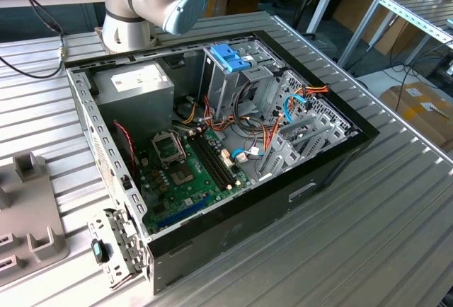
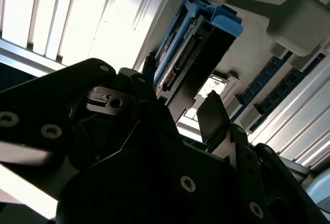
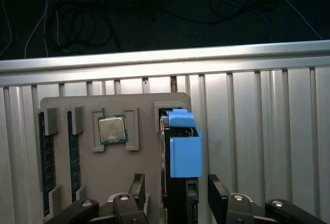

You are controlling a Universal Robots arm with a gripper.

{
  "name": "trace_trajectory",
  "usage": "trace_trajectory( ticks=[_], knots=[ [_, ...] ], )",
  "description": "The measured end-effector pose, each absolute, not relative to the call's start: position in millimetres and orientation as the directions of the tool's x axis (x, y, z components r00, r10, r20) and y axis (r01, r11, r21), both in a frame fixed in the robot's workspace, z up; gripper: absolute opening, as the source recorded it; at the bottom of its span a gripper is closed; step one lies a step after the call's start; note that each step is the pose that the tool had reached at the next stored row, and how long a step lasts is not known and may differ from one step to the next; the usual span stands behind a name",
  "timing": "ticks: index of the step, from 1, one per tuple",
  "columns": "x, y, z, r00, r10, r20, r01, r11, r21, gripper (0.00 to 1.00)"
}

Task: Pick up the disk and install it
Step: 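Pick up the disk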

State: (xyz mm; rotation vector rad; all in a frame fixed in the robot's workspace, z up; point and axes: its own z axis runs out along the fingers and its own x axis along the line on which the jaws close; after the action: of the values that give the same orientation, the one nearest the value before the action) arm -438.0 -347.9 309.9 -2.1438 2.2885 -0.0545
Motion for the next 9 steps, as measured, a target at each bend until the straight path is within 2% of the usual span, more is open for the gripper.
trace_trajectory(
  ticks=[9],
  knots=[
    [-438.0,-347.9,308.9,-0.065,-0.998,0.020,-0.997,0.065,-0.029,0.60]
  ],
)
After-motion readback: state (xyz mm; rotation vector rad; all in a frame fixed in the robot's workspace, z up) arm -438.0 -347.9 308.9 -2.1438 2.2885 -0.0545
